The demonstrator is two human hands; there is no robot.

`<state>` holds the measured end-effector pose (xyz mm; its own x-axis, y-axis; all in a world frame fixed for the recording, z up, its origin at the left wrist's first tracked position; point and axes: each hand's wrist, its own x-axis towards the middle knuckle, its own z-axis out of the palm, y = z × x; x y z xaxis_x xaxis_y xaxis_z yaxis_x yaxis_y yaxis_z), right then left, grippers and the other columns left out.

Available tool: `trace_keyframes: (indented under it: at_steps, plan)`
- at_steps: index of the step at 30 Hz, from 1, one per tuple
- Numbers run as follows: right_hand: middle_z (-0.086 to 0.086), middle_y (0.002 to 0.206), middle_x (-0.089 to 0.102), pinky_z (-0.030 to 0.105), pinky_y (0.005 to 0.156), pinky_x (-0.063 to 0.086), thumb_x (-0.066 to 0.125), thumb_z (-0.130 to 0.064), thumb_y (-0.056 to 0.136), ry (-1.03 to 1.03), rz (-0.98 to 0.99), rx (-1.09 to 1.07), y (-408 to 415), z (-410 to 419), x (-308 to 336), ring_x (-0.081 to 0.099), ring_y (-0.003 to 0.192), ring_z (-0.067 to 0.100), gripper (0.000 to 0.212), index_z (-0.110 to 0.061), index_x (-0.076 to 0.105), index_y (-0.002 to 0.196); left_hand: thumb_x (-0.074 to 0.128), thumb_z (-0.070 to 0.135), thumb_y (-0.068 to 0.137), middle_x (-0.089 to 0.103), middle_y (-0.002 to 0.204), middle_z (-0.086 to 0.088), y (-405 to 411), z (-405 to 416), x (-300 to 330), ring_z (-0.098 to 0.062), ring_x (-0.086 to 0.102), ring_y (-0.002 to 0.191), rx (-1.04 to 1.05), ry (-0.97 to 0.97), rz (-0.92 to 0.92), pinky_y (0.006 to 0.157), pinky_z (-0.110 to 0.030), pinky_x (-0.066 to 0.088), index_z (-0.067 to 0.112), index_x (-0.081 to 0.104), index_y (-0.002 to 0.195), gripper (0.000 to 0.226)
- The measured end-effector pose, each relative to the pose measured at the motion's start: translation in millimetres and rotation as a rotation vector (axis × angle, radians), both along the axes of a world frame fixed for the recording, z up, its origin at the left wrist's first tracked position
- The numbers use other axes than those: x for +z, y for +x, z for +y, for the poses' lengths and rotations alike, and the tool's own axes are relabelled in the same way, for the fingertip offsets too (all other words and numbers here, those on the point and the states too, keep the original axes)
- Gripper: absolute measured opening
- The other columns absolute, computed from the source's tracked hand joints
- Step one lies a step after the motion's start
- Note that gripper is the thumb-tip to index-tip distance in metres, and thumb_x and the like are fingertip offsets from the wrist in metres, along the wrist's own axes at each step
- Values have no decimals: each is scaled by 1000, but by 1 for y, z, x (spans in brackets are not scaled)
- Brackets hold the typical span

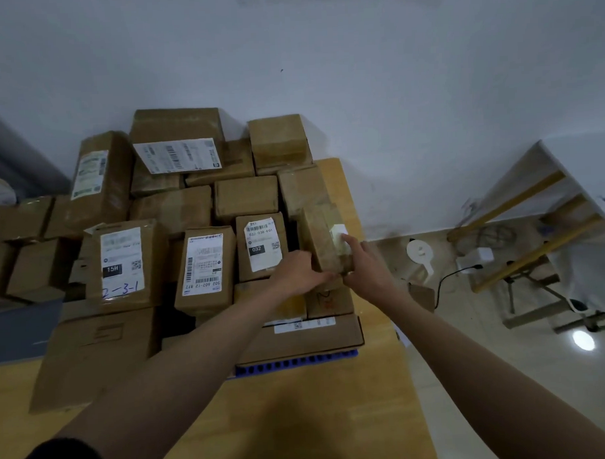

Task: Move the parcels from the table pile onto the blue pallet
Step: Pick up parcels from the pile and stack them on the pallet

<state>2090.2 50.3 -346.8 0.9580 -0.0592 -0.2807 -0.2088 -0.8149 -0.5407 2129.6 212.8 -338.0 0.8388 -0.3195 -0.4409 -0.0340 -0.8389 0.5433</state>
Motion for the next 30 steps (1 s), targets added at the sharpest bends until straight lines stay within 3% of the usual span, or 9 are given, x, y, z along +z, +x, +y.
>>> trace_keyframes:
  at_steps: [3, 11, 14, 16, 18, 20, 24, 28, 30]
  plan:
    - [8, 134, 40, 40, 74, 53, 64, 3, 78, 22, 13, 23, 6, 5, -9, 57, 100, 30, 84, -24, 26, 148, 74, 58, 74, 62, 82, 2, 10, 7, -9, -10, 57, 72, 19, 22, -5, 55, -24, 42, 15, 64, 92, 48]
    - [6, 135, 37, 49, 71, 57, 76, -10, 74, 58, -7, 79, 18, 10, -19, 61, 94, 34, 87, -24, 27, 145, 80, 49, 69, 61, 89, 6, 16, 17, -22, -10, 57, 77, 81, 16, 0, 57, -25, 41, 21, 51, 108, 56]
    - [6, 136, 36, 46, 68, 56, 76, -10, 75, 43, -25, 95, 20, 13, -18, 61, 89, 32, 86, -24, 27, 145, 83, 50, 64, 61, 105, 3, 17, 16, -18, -14, 58, 87, 93, -23, -47, 65, -29, 47, 19, 45, 126, 79]
    - [6, 137, 36, 46, 68, 55, 75, -10, 76, 38, -39, 101, 21, 15, -18, 60, 89, 32, 86, -23, 27, 146, 83, 52, 63, 59, 109, 1, 16, 16, -14, -18, 59, 92, 99, -36, -40, 67, -33, 49, 16, 26, 143, 105]
    - [6, 136, 37, 44, 71, 55, 74, -11, 77, 62, -66, 94, 19, 17, -19, 59, 96, 30, 88, -21, 25, 149, 83, 52, 64, 58, 121, -3, 15, 16, -12, -22, 60, 103, 96, -54, -21, 77, -36, 52, 19, 5, 152, 123]
    - [4, 136, 39, 43, 80, 53, 73, -14, 77, 116, -110, 61, 15, 18, -19, 53, 108, 27, 90, -19, 23, 151, 83, 52, 65, 53, 136, -6, 14, 17, -13, -25, 57, 115, 85, -73, -20, 89, -39, 51, 22, -2, 155, 127]
    - [1, 138, 38, 40, 86, 52, 73, -21, 78, 51, -203, 73, 7, 12, -18, 42, 119, 23, 84, -18, 28, 150, 84, 38, 72, 55, 132, -15, 14, 21, -19, -27, 58, 109, 91, -61, -20, 69, -27, 45, 21, -2, 156, 122]
    - [2, 139, 39, 37, 87, 52, 70, -22, 83, -68, -272, 138, -2, 4, -16, 39, 118, 22, 77, -20, 32, 151, 82, 44, 71, 48, 138, -14, 11, 16, -23, -30, 52, 118, 50, -9, 0, 89, -42, 52, 20, 2, 156, 119]
    - [3, 137, 39, 40, 93, 48, 71, -28, 84, -161, -287, 194, -3, 7, -15, 38, 118, 23, 74, -27, 36, 149, 78, 58, 68, 39, 143, -11, 12, 14, -23, -32, 41, 127, 4, 77, -49, 97, -46, 47, 20, 18, 153, 112]
